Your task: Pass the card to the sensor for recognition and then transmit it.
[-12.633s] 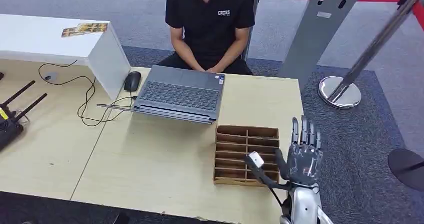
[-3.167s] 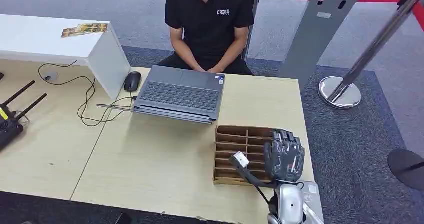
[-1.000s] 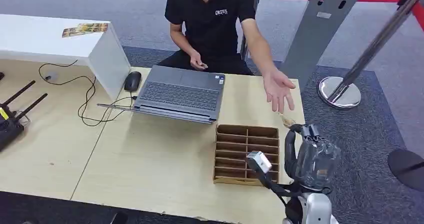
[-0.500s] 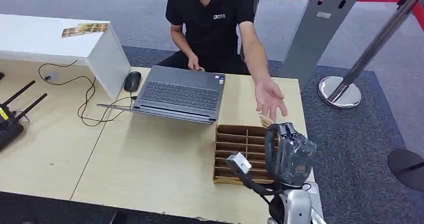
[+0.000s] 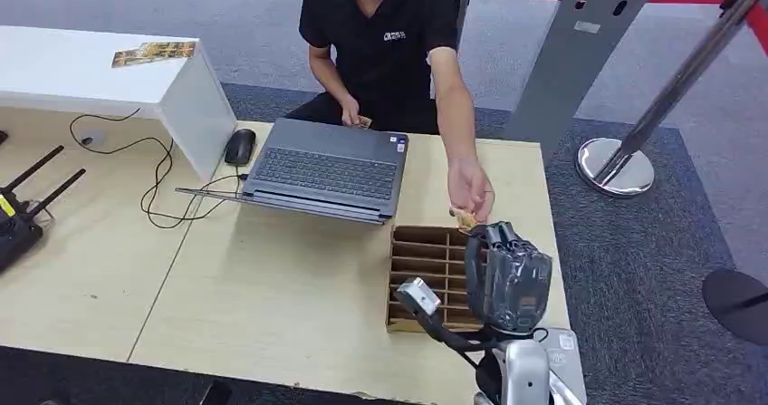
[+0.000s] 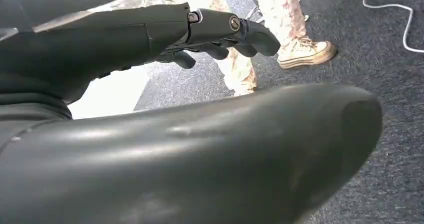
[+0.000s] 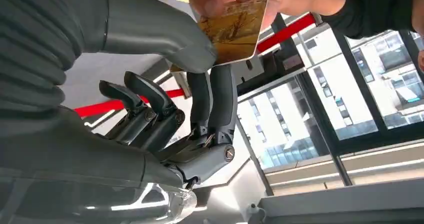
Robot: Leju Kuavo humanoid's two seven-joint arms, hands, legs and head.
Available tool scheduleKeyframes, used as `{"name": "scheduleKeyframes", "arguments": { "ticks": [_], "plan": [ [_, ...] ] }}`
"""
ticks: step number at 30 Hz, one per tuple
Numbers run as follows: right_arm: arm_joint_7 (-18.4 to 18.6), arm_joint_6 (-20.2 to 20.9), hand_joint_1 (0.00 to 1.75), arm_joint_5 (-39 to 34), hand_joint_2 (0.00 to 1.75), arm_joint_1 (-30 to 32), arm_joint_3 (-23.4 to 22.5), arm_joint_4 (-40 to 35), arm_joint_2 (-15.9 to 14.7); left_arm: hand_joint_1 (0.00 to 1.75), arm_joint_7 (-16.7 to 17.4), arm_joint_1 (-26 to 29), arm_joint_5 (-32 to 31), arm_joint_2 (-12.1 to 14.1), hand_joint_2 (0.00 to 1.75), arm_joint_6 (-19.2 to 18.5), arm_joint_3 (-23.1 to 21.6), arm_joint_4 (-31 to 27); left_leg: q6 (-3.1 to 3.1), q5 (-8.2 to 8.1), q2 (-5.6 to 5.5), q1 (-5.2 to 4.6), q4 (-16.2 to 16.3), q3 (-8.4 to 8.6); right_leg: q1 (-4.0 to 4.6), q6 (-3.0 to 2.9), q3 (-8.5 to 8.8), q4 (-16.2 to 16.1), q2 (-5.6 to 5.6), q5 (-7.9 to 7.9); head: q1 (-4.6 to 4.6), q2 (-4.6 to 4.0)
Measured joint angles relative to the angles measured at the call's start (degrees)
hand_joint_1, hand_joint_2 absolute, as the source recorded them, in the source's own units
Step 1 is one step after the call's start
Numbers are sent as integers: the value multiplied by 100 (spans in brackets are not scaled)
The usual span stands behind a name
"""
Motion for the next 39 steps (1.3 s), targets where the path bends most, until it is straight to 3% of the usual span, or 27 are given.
{"name": "scheduleKeyframes", "arguments": {
  "ticks": [6, 7, 8, 9, 21, 30, 31, 39],
  "plan": [
    [13, 0, 175, -7, 175, -55, 35, 127, 0, 0, -4, 0, 33, 0, 0, 0, 0, 2, 0, 0, 0, 0, 0, 0, 0, 0, -1, 0, 0, 0, 0, 0],
    [13, 0, 42, -7, 175, -64, 37, 149, 0, 0, -11, -1, 52, 0, 0, 0, 0, 2, 0, 0, 0, 0, 0, 0, 0, 0, 0, 0, 0, 0, 2, 0],
    [13, 0, 42, -7, 175, -69, 39, 164, 0, 0, -15, -2, 57, 0, 0, 0, -2, 2, 0, 0, 0, 0, 0, -1, 0, 0, -1, 0, 0, 0, 2, 0],
    [13, 0, 0, -4, 0, -72, 44, 184, 0, 0, -15, -4, 74, 0, 0, 0, -7, 7, 0, 0, 0, 0, 0, -1, 0, 0, -1, 0, 0, 0, 2, 0],
    [13, -4, 0, 26, 0, -23, 94, 195, 63, 0, 61, -16, 249, 2, 0, 0, -96, 26, 0, 0, 1, 0, 0, 1, 0, 0, 0, 0, 0, 0, 2, 0],
    [13, -9, 0, 26, 0, 495, 9, -435, 249, 0, 509, 5, 382, 4, 0, 0, -157, 24, -1, -2, 1, 0, 0, 1, 0, 0, -2, -1, 0, -2, 2, 0],
    [13, -9, 0, 26, 175, 581, -15, -542, 276, 0, 536, 16, 378, 4, 0, 0, -155, 24, -1, -3, 2, 0, 0, 1, 0, 0, -3, -1, 1, -3, 0, 0],
    [13, -13, 0, -11, 175, 1418, -507, -1611, 630, 0, 579, 31, 133, -11, 0, 0, 44, 26, -1, -3, 2, 1, 0, 2, 0, 0, -4, -2, 1, -4, 0, 0]
  ]
}}
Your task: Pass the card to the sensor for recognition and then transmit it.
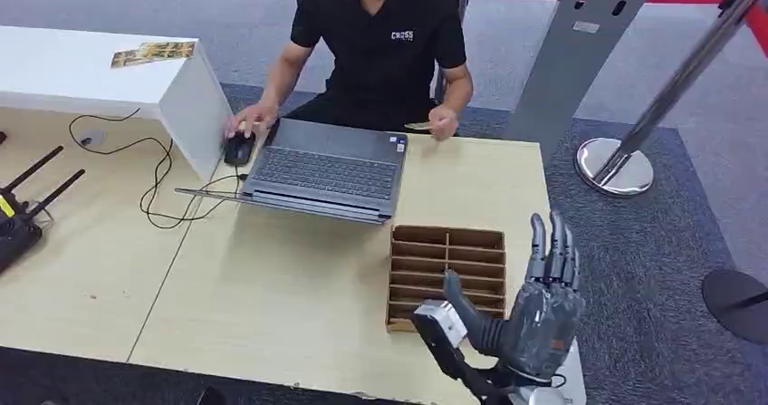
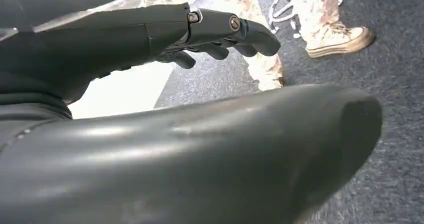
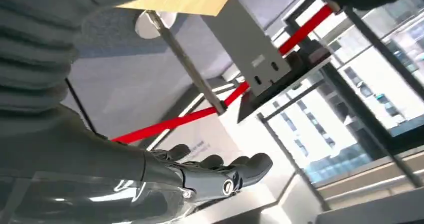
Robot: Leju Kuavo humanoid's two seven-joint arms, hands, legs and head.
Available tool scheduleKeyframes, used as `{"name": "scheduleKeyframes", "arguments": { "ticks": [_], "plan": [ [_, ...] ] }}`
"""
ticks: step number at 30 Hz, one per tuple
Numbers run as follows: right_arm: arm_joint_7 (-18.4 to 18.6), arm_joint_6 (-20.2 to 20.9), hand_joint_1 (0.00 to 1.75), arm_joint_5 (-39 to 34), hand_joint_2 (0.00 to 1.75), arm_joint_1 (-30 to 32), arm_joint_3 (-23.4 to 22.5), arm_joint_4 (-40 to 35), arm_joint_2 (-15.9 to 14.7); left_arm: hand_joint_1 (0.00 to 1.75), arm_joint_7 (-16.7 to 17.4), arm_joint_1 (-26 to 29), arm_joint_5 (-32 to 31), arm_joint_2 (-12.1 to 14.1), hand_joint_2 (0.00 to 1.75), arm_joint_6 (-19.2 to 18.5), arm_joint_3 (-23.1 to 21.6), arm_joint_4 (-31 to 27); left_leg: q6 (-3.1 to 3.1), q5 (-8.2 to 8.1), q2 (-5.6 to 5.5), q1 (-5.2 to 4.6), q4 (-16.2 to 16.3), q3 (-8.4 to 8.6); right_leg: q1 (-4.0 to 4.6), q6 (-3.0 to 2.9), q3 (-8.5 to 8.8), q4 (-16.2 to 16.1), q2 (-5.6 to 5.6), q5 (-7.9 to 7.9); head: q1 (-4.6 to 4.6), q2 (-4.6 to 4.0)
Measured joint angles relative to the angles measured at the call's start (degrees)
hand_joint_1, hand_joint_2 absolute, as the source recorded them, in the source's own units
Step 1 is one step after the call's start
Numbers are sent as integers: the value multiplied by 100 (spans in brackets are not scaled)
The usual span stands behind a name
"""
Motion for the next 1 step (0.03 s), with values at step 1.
{"name": "scheduleKeyframes", "arguments": {
  "ticks": [1],
  "plan": [
    [2, 0, 0, -15, 175, 114, -79, -111, 33, 0, 0, 1, -48, -9, 0, 0, 44, 0, 0, 0, -1, 0, 0, 0, 0, 0, 1, 0, 0, 0, 4, 0]
  ]
}}
